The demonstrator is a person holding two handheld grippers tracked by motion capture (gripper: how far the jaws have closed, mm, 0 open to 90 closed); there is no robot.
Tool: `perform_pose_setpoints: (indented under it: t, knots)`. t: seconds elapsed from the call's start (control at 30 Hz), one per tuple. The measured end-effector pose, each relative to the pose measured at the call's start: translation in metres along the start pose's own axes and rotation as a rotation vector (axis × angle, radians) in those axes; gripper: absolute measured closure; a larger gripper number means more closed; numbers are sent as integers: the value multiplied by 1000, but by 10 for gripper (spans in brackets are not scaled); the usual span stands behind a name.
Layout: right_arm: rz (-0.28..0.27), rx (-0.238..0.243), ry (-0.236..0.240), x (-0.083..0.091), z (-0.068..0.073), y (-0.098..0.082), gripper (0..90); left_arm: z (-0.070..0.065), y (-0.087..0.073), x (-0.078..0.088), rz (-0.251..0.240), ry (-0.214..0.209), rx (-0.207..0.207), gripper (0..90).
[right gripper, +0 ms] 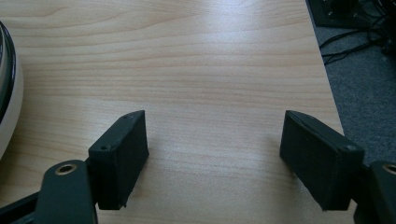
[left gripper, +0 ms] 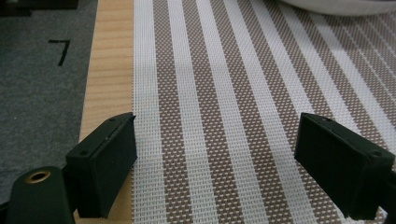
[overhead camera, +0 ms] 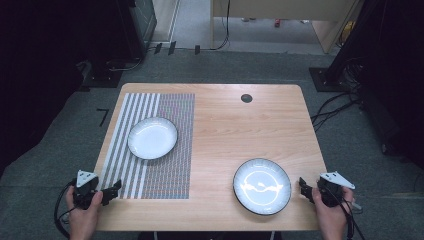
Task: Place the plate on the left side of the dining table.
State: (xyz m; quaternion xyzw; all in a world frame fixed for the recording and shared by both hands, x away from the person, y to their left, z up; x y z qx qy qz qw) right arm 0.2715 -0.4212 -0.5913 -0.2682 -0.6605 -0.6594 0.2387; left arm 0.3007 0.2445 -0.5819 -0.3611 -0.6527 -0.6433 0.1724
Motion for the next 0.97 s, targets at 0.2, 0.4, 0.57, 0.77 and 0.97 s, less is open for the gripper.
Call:
perform_pose_setpoints:
  t: [0.2, 0.4, 0.57, 0.77, 0.97]
  knots:
    - [3, 4, 3, 0, 1, 0, 213, -2, -2, -2, 16, 36, -58, 127]
    - [7, 9, 9, 0, 2, -1, 195, -1, -2, -2, 14, 34, -56, 124]
    - [7, 10, 11, 0, 2, -1, 190, -1, -2, -3, 9, 35, -57, 121]
    - [7, 11, 11, 0, 2, -1, 189, -1, -2, -3, -1, 35, -58, 119]
    - [7, 11, 11, 0, 2, -1, 188, -1, -2, -3, -5, 34, -60, 118]
Point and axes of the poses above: each handheld gripper's, and its own axes: x roughly backward along the jaws, y roughly out of its top, z roughly to its left, the point moved 10 cm from there along -x, roughly forward along the jaws, and after that the axes turned 4 degrees about -y, right-handed, at the moved point
